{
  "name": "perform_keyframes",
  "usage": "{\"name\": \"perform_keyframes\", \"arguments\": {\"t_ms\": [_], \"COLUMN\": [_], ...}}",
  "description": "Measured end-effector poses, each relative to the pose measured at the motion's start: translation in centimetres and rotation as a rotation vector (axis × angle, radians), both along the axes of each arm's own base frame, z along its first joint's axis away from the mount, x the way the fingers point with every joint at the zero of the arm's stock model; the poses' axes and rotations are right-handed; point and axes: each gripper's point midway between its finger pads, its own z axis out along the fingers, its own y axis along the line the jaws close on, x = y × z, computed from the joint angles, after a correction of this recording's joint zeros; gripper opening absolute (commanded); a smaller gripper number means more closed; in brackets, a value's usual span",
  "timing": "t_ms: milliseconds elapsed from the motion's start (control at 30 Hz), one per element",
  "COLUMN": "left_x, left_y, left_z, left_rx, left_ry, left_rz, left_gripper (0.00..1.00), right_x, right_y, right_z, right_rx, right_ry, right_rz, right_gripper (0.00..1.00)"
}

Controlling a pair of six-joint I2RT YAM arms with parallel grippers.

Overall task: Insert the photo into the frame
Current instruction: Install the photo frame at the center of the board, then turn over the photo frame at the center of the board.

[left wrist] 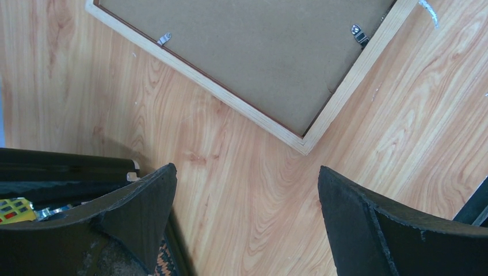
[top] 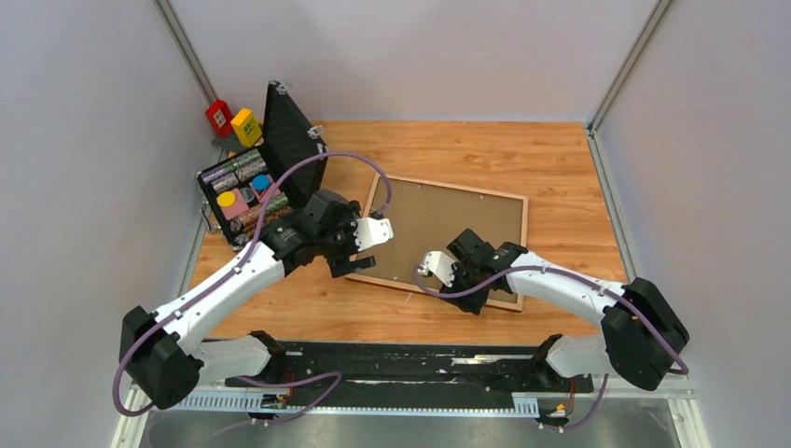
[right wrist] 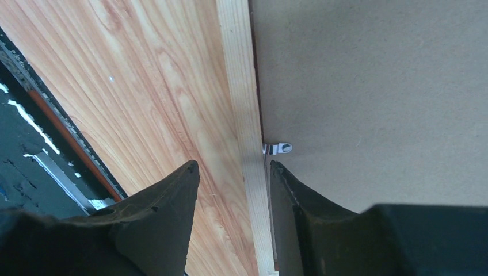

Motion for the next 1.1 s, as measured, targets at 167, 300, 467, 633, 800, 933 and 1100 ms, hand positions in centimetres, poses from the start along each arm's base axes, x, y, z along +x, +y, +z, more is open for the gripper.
{"name": "perform_keyframes", "arguments": {"t_ms": [167,300,467,633,800,933,1100], "left_x": [0.3,0.5,0.6,0.6,0.7,0.7,0.3], "left_y": [0.1,0.2,0.2,0.2,0.3,0.5,0.8], "left_z": [-0.1,-0.6,-1.1,-1.0,-1.0,-1.1,-2.1], "left_rx": [0.005,0.020,0.032,0.033,0.037,0.043,0.059], "left_ry": [-0.012,-0.005,0.004,0.003,0.000,-0.004,0.009], "left_rz": [0.010,0.016,0.019,0.020,0.023,0.028,0.025], "left_gripper": [0.98,0.98,0.97,0.97,0.97,0.97,0.97], "right_x": [0.5,0.7,1.0,1.4,1.8,1.4,1.4], "right_y": [-0.1,-0.3,-0.2,-0.4,-0.5,-0.4,0.0], "right_z": [0.4,0.3,-0.6,-1.3,-1.3,-1.3,-1.2], "right_rx": [-0.003,-0.014,-0.029,-0.049,-0.059,-0.072,-0.058], "right_ry": [-0.032,-0.042,-0.042,-0.053,-0.071,-0.071,-0.072], "right_rz": [-0.004,0.001,0.007,0.008,0.004,0.017,0.035], "right_gripper": [0.49,0.50,0.50,0.46,0.26,0.01,0.00]}}
